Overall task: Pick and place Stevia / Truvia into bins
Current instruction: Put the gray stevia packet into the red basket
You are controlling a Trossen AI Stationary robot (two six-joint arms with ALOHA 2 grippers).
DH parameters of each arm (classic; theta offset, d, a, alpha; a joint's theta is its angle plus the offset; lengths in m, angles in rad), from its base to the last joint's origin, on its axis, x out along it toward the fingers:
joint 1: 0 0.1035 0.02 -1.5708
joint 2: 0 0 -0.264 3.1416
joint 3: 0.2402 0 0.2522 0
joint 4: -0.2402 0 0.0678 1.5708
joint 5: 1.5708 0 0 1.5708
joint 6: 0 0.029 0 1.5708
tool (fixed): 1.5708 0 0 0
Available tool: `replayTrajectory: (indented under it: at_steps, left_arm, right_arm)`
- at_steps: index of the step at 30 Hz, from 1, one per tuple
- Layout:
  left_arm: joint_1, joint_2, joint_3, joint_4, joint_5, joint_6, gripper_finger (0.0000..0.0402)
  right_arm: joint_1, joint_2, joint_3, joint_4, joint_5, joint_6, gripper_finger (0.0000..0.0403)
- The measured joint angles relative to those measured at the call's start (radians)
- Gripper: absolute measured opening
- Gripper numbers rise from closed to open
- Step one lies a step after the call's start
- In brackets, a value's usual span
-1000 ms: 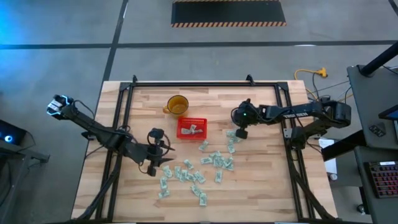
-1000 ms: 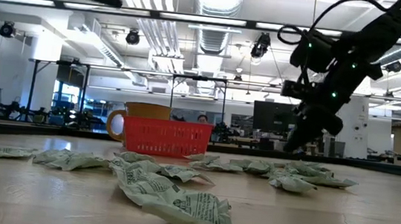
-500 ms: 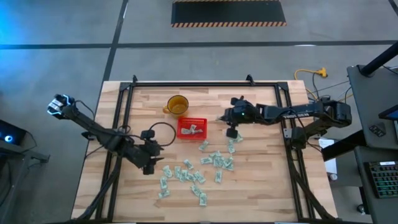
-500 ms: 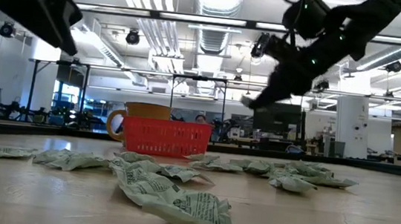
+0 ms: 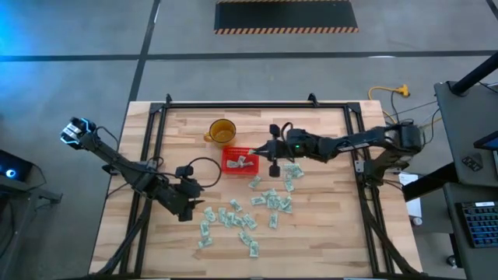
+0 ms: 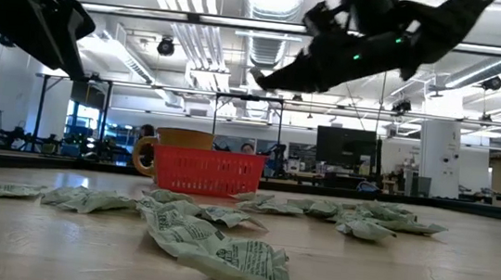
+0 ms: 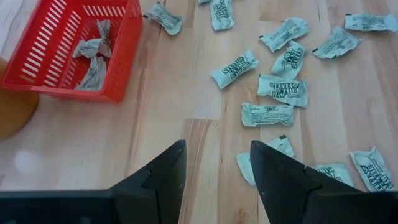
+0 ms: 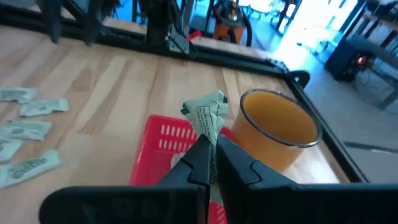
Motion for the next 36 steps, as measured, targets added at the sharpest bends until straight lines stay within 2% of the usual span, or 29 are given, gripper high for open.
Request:
replayTrajectory:
  at_steps: [5,12,19,27,30,36]
  left_arm:
    - [0.0,0.0,0.0,0.0,0.0,0.004,0.0162]
    - [0.0,0.0,-0.003,0.0,0.0,0.008,0.0162]
    - [0.0,0.0,-0.007,-0.002,0.0,0.01,0.0162]
    - [0.0,0.0,-0.031,0.006,-0.016,0.001,0.0162]
    - [0.0,0.0,-0.053,0.037,-0.014,-0.001,0.0162]
    - [-0.003,0.054,-0.11,0.185,0.063,-0.002,0.0162]
  right_arm:
    - [-0.003,0.143,0.127,-0.061,0.0,0.0,0.0009]
    - [-0.005,0.26,0.307,-0.302,0.0,0.009,0.0012]
    - [-0.004,0.306,0.378,-0.384,-0.006,0.008,0.0071]
    - [-0.004,0.259,0.382,-0.476,-0.005,-0.021,0.0138]
    - [0.0,0.203,0.374,-0.541,-0.005,-0.021,0.0147]
    - [0.031,0.102,0.324,-0.626,-0.006,-0.023,0.0142]
